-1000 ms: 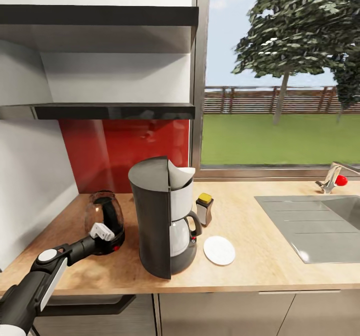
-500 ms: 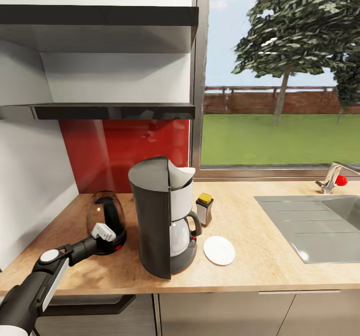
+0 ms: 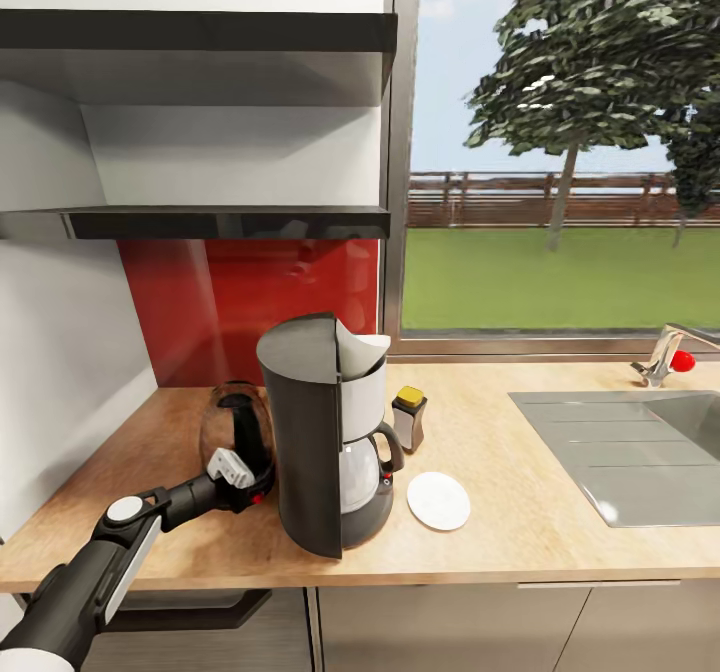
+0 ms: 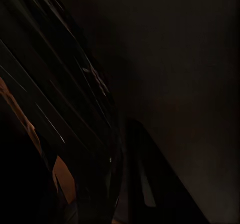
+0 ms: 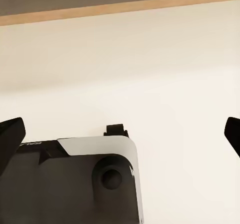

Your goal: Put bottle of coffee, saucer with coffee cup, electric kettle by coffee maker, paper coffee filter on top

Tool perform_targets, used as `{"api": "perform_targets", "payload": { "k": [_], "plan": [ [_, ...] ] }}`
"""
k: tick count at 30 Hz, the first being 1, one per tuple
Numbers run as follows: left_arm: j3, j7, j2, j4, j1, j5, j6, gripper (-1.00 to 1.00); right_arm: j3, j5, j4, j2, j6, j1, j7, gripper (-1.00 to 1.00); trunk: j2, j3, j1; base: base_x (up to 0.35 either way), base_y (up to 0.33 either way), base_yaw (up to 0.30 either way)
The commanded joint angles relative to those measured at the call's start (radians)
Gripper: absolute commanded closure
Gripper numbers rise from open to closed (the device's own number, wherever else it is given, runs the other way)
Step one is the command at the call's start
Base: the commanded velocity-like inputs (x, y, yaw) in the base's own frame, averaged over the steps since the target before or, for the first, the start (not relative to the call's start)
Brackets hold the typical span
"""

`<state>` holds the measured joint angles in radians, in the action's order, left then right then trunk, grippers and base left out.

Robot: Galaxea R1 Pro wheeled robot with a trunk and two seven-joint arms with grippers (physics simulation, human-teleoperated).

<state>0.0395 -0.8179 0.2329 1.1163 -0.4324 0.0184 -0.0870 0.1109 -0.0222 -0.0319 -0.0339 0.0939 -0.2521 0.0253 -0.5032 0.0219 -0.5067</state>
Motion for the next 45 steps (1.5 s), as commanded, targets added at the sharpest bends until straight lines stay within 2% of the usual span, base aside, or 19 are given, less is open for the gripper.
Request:
{"api": "perform_targets", "payload": {
  "k": [1,21,29,33,45],
  "plan": [
    [0.003,-0.004,0.000,-0.062,0.000,-0.017,-0.010,1.00,0.007,-0.002,0.001,0.000,0.004,-0.001,0.001,-1.00,-0.002,0.002,-0.001,0.000,0.000,0.000],
    [0.002,0.005,0.012,-0.047,-0.005,-0.024,-0.007,1.00,0.007,-0.002,0.001,0.000,0.004,-0.001,0.001,-1.00,-0.002,0.002,-0.001,0.000,0.000,0.000],
    [-0.027,0.005,0.013,-0.046,-0.004,-0.028,-0.007,1.00,0.007,-0.002,0.001,0.000,0.004,-0.001,0.001,-1.00,-0.002,0.002,-0.001,0.000,0.000,0.000],
    [-0.060,0.002,0.011,-0.046,0.001,-0.028,-0.009,1.00,0.007,-0.002,0.001,0.000,0.004,-0.001,0.001,-1.00,-0.002,0.002,-0.001,0.000,0.000,0.000],
    [-0.057,0.005,0.003,-0.046,0.007,-0.029,-0.015,1.00,0.007,-0.002,0.001,0.000,0.004,-0.001,0.001,-1.00,-0.002,0.002,-0.001,0.000,0.000,0.000]
  ]
}}
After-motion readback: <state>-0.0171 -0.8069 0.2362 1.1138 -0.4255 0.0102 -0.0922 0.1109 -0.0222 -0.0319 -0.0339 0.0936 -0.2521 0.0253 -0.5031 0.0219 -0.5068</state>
